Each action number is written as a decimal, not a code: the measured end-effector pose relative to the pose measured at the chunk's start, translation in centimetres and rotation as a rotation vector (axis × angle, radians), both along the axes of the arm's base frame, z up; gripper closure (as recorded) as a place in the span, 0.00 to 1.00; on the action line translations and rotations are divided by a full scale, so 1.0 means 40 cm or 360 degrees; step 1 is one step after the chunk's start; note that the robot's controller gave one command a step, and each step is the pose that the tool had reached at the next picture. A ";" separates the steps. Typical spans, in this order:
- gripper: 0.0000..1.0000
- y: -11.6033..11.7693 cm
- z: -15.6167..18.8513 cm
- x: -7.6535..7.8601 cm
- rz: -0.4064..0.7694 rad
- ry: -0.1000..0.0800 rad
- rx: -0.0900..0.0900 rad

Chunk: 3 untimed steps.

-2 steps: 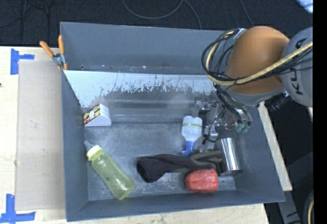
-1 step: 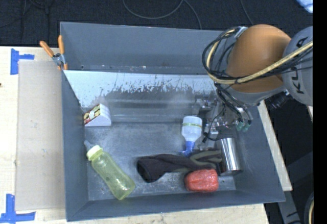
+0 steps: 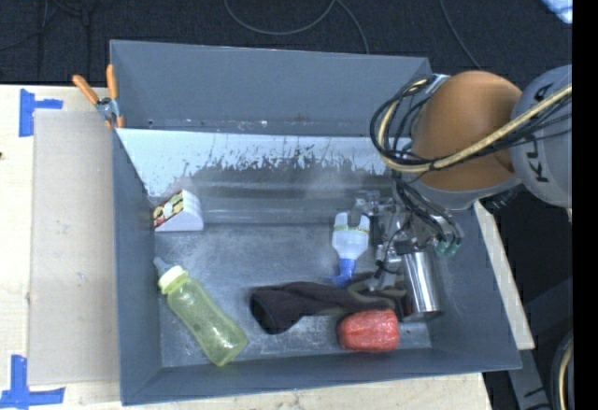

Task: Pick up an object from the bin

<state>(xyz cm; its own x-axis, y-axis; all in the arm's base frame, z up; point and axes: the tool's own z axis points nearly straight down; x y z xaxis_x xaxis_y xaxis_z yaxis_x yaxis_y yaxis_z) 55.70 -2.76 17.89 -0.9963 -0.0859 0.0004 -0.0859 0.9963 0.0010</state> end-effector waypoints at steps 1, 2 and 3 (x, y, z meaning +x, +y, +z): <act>0.00 0.046 -0.114 -0.008 0.0338 0.0003 -0.0002; 1.00 -0.012 -0.273 -0.061 0.0514 0.0001 0.0002; 1.00 -0.012 -0.273 -0.061 0.0514 0.0001 0.0002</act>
Offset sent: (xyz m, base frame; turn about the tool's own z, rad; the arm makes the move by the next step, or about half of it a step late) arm -0.0243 -0.0054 -0.1089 -0.3260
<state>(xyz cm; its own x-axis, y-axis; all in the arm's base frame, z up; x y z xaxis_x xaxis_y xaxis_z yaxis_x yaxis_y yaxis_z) 53.27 -3.24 6.97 -0.9175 -0.3977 0.0007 -0.3977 0.9175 0.0023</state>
